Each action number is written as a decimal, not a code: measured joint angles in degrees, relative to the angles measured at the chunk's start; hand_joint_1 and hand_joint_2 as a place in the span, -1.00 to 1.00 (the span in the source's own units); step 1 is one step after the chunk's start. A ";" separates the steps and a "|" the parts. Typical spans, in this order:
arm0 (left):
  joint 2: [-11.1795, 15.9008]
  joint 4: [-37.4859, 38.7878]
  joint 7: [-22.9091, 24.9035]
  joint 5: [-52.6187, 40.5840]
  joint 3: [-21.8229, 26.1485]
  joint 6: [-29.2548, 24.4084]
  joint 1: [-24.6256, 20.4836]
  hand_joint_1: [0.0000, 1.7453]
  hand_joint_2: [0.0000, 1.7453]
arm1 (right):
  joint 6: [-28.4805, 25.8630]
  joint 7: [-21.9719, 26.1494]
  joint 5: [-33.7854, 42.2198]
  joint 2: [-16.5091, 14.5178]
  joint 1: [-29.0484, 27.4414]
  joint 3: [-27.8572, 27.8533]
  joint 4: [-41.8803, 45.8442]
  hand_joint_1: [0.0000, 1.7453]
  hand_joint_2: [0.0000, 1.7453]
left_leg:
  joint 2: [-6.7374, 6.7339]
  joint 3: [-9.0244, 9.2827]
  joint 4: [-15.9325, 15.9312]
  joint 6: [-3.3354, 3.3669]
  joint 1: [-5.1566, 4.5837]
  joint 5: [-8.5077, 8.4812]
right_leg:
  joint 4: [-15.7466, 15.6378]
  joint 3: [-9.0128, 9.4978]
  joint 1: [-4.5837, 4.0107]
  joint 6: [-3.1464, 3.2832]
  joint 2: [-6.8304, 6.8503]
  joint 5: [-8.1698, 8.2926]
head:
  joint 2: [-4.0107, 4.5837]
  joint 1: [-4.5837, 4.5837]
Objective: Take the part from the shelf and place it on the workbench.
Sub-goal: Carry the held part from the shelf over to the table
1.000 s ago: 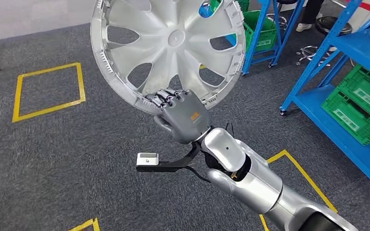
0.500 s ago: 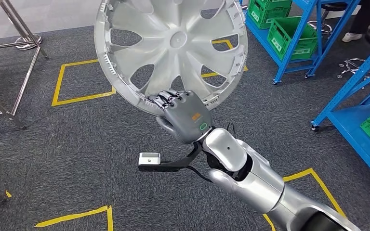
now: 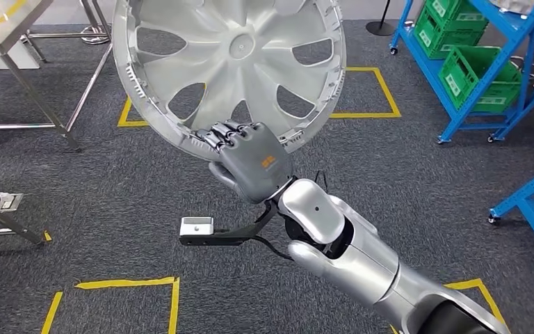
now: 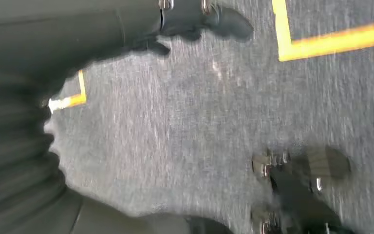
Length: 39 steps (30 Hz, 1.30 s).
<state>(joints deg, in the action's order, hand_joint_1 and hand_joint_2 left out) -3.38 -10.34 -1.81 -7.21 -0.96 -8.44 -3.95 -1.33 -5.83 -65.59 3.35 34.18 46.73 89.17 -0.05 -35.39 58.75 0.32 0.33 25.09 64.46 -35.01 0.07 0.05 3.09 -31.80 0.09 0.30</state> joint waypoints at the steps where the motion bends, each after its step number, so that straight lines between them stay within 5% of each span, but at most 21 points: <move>1: 0.02 0.00 -0.04 0.02 0.00 -0.03 -0.09 -1.00 1.00 | -0.02 0.07 -0.08 0.00 -0.02 0.00 -0.03 1.00 1.00 | 0.65 -0.07 0.01 0.16 0.02 -0.05 | 3.72 -1.77 0.11 -0.13 -1.53 -1.64 | 0.00 -0.04; 3: 0.06 0.00 -0.08 0.04 0.01 -0.05 -0.17 -1.00 1.00 | -0.02 0.09 -0.26 0.04 -0.14 0.01 -0.13 1.00 1.00 | 2.17 -0.22 0.15 0.31 0.02 -0.12 | 10.17 -5.19 0.21 -0.25 -2.63 -3.58 | 0.00 -0.09; 4: 0.05 0.01 -0.09 0.05 0.01 -0.06 -0.11 -1.00 1.00 | -0.03 0.05 -0.34 0.04 -0.17 0.02 -0.19 1.00 1.00 | 2.97 -0.26 0.25 0.31 0.03 -0.13 | 10.92 -5.78 0.24 -0.22 -2.75 -3.14 | 0.00 -0.09; 6: 0.03 0.01 -0.10 0.05 0.02 -0.06 0.01 -1.00 1.00 | -0.02 -0.07 -0.50 -0.01 -0.16 0.02 -0.25 1.00 1.00 | 4.56 -0.29 0.47 0.17 0.08 -0.16 | 6.04 -3.73 0.37 -0.01 -3.37 0.33 | 0.00 -0.11; 8: -0.01 0.01 -0.14 0.04 0.02 -0.06 -0.03 -1.00 1.00 | -0.01 -0.13 -0.68 -0.08 -0.13 0.02 -0.25 1.00 1.00 | 6.02 -0.51 0.66 -0.30 0.11 -0.27 | -1.19 -0.41 0.59 0.18 -5.62 3.14 | 0.00 -0.11; 10: -0.01 -0.01 -0.16 0.01 0.02 -0.06 -0.07 -1.00 1.00 | 0.00 -0.10 -0.86 -0.16 -0.10 0.02 -0.25 1.00 1.00 | 7.20 -0.92 0.60 -1.09 0.18 -0.53 | -4.09 0.78 0.52 0.37 -6.77 3.64 | 0.00 -0.08; 12: 0.05 0.01 -0.14 -0.01 0.02 -0.06 0.11 -1.00 1.00 | 0.00 -0.11 -0.94 -0.34 -0.03 0.02 -0.25 1.00 1.00 | 7.97 -1.29 0.32 -1.92 0.34 -0.84 | -4.42 0.95 0.34 1.02 -5.55 3.99 | 0.00 -0.09; 14: 0.08 0.02 -0.09 -0.02 0.02 -0.06 0.31 -1.00 1.00 | 0.00 -0.20 -0.93 -0.61 0.09 0.02 -0.25 1.00 1.00 | 5.75 -2.09 1.56 -2.47 0.28 0.08 | -5.01 1.28 0.39 1.88 -4.28 4.42 | 0.00 0.04; 16: 0.05 0.02 -0.07 -0.08 0.02 -0.06 0.16 -1.00 1.00 | -0.01 -0.26 -0.93 -0.74 0.11 0.02 -0.26 1.00 1.00 | 2.10 -4.59 7.10 -2.86 0.20 3.51 | -5.35 1.37 0.36 2.38 -2.92 4.61 | 0.00 0.21; 18: 0.04 0.02 -0.07 -0.14 0.02 -0.06 -0.04 -1.00 1.00 | -0.01 -0.22 -0.94 -0.73 0.07 0.02 -0.28 1.00 1.00 | 0.77 -7.63 14.09 -3.24 0.28 6.79 | -5.35 1.31 0.26 2.55 -1.40 4.55 | 0.00 0.24; 19: 0.05 0.02 -0.05 -0.16 0.02 -0.06 -0.04 -1.00 1.00 | 0.00 -0.18 -0.95 -0.73 0.05 0.02 -0.30 1.00 1.00 | 0.61 -8.16 15.61 -3.34 0.30 7.08 | -5.34 1.29 0.25 2.55 -0.65 4.51 | 0.00 0.24; 20: 0.07 0.02 -0.02 -0.16 0.01 -0.06 0.00 -1.00 1.00 | 0.01 -0.16 -0.95 -0.73 0.05 0.02 -0.30 1.00 1.00 | 0.45 -7.75 15.24 -3.39 0.31 6.45 | -5.32 1.30 0.25 2.51 0.05 4.46 | 0.00 0.25; 22: 0.13 0.02 0.03 -0.16 0.02 -0.06 0.04 -1.00 1.00 | 0.02 -0.21 -0.93 -0.73 0.06 0.02 -0.30 1.00 1.00 | -1.27 -3.87 8.54 -3.31 0.28 3.21 | -5.22 1.45 0.21 2.20 1.42 4.24 | 0.00 0.26; 25: 0.15 0.00 0.00 -0.17 0.02 -0.06 -0.10 -1.00 1.00 | 0.02 -0.21 -0.93 -0.73 0.09 -0.02 -0.30 1.00 1.00 | -4.27 0.36 0.78 -2.21 -0.12 0.87 | -4.88 1.64 -0.36 1.36 3.08 3.75 | 0.00 0.09; 27: 0.14 0.01 -0.01 -0.18 0.01 -0.06 -0.09 -1.00 1.00 | 0.03 -0.10 -0.95 -0.75 0.11 -0.02 -0.29 1.00 1.00 | -3.04 0.25 0.58 -1.31 -0.21 0.80 | -4.92 1.85 -0.49 0.79 4.18 3.55 | 0.00 -0.08; 28: 0.12 0.01 -0.01 -0.18 0.01 -0.06 -0.06 -1.00 1.00 | 0.02 -0.10 -0.94 -0.76 0.13 -0.03 -0.29 1.00 1.00 | -2.37 0.25 0.51 -0.95 -0.13 0.72 | -4.69 1.89 -0.34 0.44 3.90 3.26 | 0.00 -0.10; 30: 0.11 0.00 0.02 -0.18 0.01 -0.06 -0.09 -1.00 1.00 | -0.01 -0.14 -0.93 -0.75 0.19 -0.05 -0.30 1.00 1.00 | -1.01 0.35 0.32 -0.27 0.15 0.53 | -1.74 0.71 0.03 -0.24 1.15 1.33 | 0.00 -0.23; 32: 0.17 0.00 0.01 -0.17 0.02 -0.06 -0.22 -1.00 1.00 | -0.02 -0.13 -0.93 -0.64 0.12 -0.07 -0.35 1.00 1.00 | 0.39 0.27 0.35 0.09 0.26 0.48 | 5.38 -2.74 0.27 -0.59 -1.95 -1.96 | 0.00 -0.37; 34: 0.20 0.00 -0.01 -0.18 0.02 -0.06 -0.25 -1.00 1.00 | -0.01 -0.11 -0.95 -0.55 -0.01 -0.07 -0.45 1.00 1.00 | 2.07 0.21 0.48 0.20 0.23 0.48 | 10.89 -5.80 0.31 -0.64 -2.73 -3.25 | 0.00 -0.40; 36: 0.18 0.00 0.01 -0.18 0.02 -0.06 -0.18 -1.00 1.00 | -0.01 -0.13 -0.93 -0.53 0.00 -0.07 -0.51 1.00 1.00 | 3.78 0.21 0.66 0.15 0.24 0.49 | 8.33 -5.13 0.35 -0.40 -3.06 -0.39 | 0.00 -0.42; 39: 0.12 -0.01 0.02 -0.17 0.02 -0.06 -0.22 -1.00 1.00 | 0.00 -0.05 -0.92 -0.54 0.17 -0.07 -0.53 1.00 1.00 | 6.03 -0.11 0.89 -0.43 0.26 0.42 | -2.29 -0.50 0.57 0.00 -6.05 4.32 | 0.00 -0.40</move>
<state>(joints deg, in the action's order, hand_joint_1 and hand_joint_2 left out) -3.26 -10.34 -1.80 -7.38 -0.94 -8.50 -4.17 -1.33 -5.88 -66.51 2.81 34.35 46.66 88.64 5.98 -35.50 59.65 -0.11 0.59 25.51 62.17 -35.51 0.64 0.05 -2.96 -27.48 0.09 -0.10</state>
